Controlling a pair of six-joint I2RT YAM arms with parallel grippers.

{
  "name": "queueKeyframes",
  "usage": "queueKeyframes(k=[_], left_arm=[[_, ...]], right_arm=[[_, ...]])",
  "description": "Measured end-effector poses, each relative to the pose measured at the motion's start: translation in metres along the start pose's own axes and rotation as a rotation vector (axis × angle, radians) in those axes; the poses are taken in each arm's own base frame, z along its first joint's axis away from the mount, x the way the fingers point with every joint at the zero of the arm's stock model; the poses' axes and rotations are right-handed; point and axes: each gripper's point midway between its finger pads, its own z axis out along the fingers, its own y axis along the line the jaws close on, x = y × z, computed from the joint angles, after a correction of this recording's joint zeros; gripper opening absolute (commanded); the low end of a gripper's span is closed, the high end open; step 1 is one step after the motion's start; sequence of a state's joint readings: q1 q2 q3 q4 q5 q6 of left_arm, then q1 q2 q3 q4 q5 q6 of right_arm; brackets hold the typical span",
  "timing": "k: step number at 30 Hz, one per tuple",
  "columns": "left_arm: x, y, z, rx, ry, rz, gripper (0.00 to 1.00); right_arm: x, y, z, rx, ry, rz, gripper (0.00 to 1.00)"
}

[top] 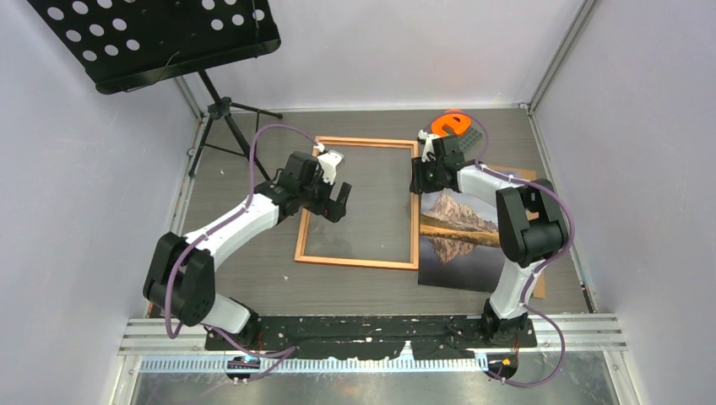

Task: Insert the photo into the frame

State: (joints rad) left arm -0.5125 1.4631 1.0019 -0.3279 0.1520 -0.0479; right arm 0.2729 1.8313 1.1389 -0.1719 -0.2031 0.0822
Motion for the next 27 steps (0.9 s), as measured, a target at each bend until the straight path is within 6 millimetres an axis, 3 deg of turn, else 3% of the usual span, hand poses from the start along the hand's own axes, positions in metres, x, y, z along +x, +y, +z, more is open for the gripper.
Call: queueKeyframes(k=[7,15,27], left_arm=[[0.004,0.009,-0.004,-0.017,0.002,-0.018,0.99],[0.000,0.024,-0.015,-0.048,-0.027,-0.045,0.99],[0.003,0.034,-0.026,-0.073,-0.032,-0.067,0.99]], right_arm=[[0.008,-0.002,0.007,0.003,0.025,0.008,0.34],[0.008,-0.002,0.008,0.009,0.024,0.022,0.13],[0.015,0.014,0.008,-0.013,0.012,0.038,0.10]])
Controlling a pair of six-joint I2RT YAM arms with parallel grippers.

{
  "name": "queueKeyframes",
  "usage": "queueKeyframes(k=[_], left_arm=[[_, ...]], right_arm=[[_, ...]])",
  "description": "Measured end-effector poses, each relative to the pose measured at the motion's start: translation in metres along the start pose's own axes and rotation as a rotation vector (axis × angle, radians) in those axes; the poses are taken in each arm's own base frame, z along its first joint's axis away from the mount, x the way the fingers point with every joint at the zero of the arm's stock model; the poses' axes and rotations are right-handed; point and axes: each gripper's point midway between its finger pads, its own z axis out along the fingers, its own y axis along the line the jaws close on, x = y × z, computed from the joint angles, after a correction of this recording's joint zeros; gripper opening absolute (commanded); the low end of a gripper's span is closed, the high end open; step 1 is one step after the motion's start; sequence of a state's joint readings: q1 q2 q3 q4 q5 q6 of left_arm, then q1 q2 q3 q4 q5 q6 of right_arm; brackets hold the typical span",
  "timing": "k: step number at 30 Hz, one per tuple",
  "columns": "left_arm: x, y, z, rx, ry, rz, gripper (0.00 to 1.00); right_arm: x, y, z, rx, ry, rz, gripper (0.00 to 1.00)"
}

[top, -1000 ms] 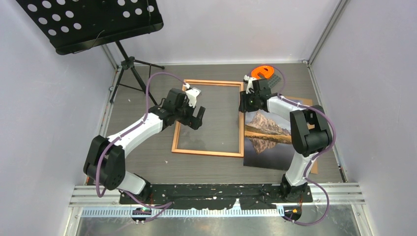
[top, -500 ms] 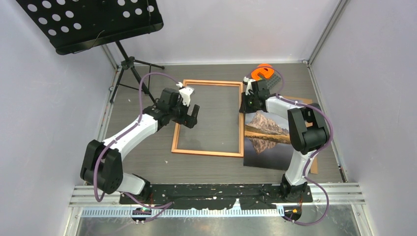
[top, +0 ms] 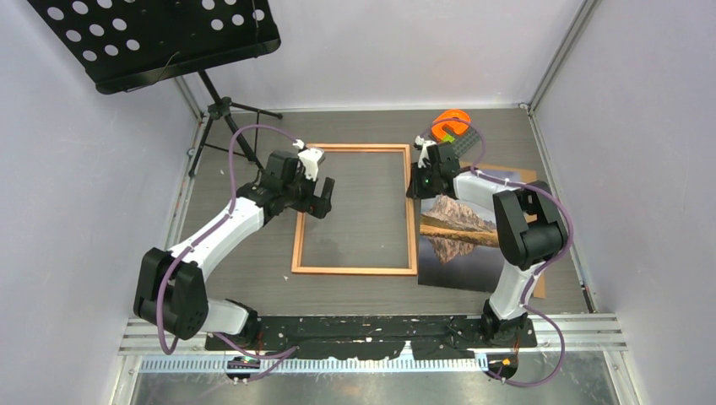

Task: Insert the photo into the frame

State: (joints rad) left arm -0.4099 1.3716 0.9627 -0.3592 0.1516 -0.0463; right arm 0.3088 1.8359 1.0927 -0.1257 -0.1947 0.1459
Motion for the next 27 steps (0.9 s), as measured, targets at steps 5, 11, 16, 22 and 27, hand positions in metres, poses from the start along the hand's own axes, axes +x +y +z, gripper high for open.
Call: queueKeyframes(k=[5,11,16,22,27], left_arm=[[0.002,0.001,0.000,-0.004,0.007,0.002,0.99],[0.003,0.003,0.000,-0.018,0.014,0.001,0.99],[0.005,0.004,0.001,-0.021,0.021,0.000,0.99],[0.012,0.004,0.004,-0.018,0.055,0.003,0.99],[0.014,0.003,0.008,-0.001,0.090,0.011,0.99]], right_arm=[[0.012,0.009,-0.007,-0.011,0.009,0.034,0.10],[0.019,0.014,-0.011,-0.017,0.010,0.075,0.20],[0.021,0.018,-0.013,-0.031,0.012,0.098,0.46],[0.008,0.030,-0.033,-0.062,-0.029,0.082,0.85],[-0.024,0.036,-0.074,-0.057,-0.151,-0.001,0.88]])
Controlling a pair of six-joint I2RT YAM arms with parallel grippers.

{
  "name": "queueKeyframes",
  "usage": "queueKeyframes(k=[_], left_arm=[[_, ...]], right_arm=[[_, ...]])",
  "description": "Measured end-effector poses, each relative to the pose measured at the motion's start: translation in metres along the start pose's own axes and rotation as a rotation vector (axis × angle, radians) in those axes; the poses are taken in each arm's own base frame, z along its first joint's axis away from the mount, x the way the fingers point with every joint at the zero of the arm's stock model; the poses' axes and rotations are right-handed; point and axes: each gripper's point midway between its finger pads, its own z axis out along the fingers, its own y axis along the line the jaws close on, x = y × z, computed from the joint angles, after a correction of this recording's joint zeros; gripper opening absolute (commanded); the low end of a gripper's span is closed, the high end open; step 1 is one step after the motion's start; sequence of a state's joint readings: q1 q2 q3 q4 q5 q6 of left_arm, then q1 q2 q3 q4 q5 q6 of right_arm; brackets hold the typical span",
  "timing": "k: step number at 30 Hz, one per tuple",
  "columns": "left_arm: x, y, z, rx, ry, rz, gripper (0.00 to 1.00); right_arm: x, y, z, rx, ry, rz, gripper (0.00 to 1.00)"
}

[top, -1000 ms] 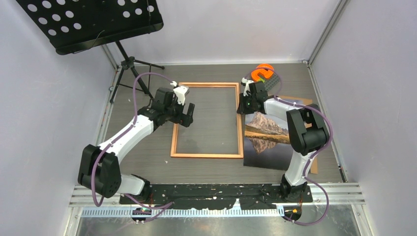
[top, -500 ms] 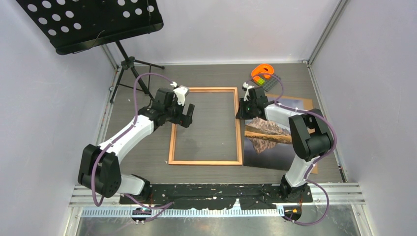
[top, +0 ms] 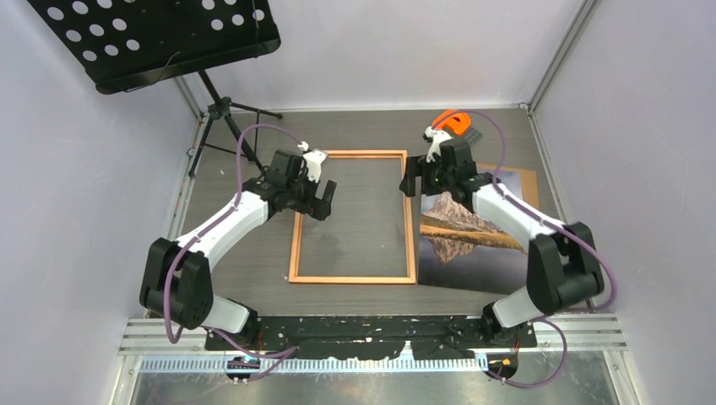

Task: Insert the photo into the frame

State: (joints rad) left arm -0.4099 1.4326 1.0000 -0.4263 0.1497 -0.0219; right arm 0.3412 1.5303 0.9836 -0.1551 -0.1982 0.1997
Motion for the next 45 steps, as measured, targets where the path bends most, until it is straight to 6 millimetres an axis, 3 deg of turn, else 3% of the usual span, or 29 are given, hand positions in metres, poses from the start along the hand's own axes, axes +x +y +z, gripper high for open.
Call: queueKeyframes(k=[3,7,11,14,18,21,25,32,38,45], left_arm=[[-0.002,-0.005,-0.001,0.029,0.004,0.003,0.99],[-0.011,-0.015,0.000,0.092,-0.005,0.013,0.99],[-0.022,-0.028,0.003,0.156,-0.013,0.014,0.99],[-0.030,-0.041,0.010,0.198,-0.007,0.016,0.99],[-0.042,-0.076,0.022,0.268,0.008,0.032,0.99],[-0.056,-0.114,0.030,0.337,0.018,0.043,0.99],[-0.080,-0.162,0.038,0.437,0.019,0.028,0.97],[-0.114,-0.230,0.059,0.585,0.035,-0.005,0.97],[-0.108,-0.259,0.087,0.609,0.094,-0.022,0.97],[-0.097,-0.276,0.111,0.611,0.153,-0.040,0.97]], right_arm=[[-0.023,0.000,-0.029,0.028,-0.092,-0.081,0.97],[-0.036,-0.014,-0.064,0.116,-0.175,-0.172,0.98],[-0.034,-0.042,-0.096,0.230,-0.205,-0.219,0.98],[-0.030,-0.076,-0.116,0.324,-0.199,-0.207,0.97],[-0.017,-0.117,-0.132,0.413,-0.151,-0.165,0.94],[0.003,-0.148,-0.143,0.448,-0.097,-0.113,0.93],[0.029,-0.179,-0.153,0.489,-0.031,-0.054,0.92],[0.064,-0.200,-0.150,0.477,0.072,-0.029,0.90],[0.086,-0.215,-0.147,0.465,0.135,0.017,0.90],[0.109,-0.237,-0.147,0.469,0.192,0.095,0.90]])
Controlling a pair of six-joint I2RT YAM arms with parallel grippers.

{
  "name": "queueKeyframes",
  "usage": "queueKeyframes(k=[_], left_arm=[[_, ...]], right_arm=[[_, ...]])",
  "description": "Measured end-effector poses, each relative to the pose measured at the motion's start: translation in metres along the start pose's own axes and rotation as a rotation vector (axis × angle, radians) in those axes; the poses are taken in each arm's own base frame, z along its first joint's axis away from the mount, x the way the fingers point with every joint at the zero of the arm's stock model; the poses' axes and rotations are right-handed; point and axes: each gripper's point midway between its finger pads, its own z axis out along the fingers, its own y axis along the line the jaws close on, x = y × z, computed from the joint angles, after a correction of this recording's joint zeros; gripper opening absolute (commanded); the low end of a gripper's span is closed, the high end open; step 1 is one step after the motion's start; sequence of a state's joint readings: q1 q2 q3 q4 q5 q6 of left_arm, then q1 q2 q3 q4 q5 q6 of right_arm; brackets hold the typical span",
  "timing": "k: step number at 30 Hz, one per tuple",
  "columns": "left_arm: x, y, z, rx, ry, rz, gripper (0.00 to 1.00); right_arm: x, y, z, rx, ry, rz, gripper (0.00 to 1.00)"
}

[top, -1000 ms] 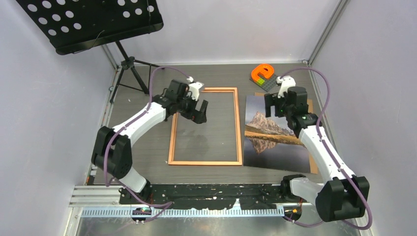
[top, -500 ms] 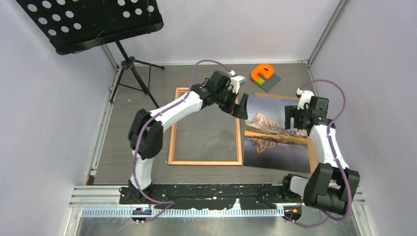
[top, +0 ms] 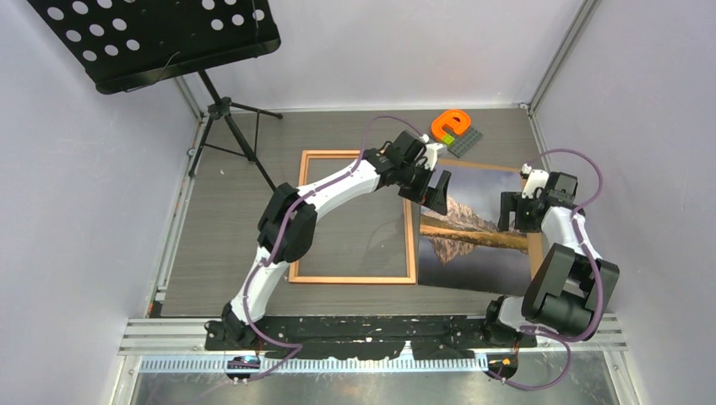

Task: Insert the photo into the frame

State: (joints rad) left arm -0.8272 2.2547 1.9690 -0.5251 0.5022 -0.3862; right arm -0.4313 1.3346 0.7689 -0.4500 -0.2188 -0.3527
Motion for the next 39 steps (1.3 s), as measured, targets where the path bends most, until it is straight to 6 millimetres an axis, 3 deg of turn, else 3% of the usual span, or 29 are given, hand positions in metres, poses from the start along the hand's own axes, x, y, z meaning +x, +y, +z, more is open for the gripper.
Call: queueKeyframes(k=[16,29,39], left_arm=[[-0.004,0.000,0.009,0.001,0.004,-0.030,0.97],[-0.001,0.005,0.016,-0.002,0.015,-0.038,0.97],[-0.001,0.005,0.016,-0.006,0.016,-0.039,0.98]], right_arm=[[0.011,-0.021,0.009,-0.017,0.064,0.028,0.90],[0.024,-0.015,0.022,-0.102,0.158,0.066,0.89],[0.023,-0.016,0.023,-0.108,0.171,0.068,0.88]])
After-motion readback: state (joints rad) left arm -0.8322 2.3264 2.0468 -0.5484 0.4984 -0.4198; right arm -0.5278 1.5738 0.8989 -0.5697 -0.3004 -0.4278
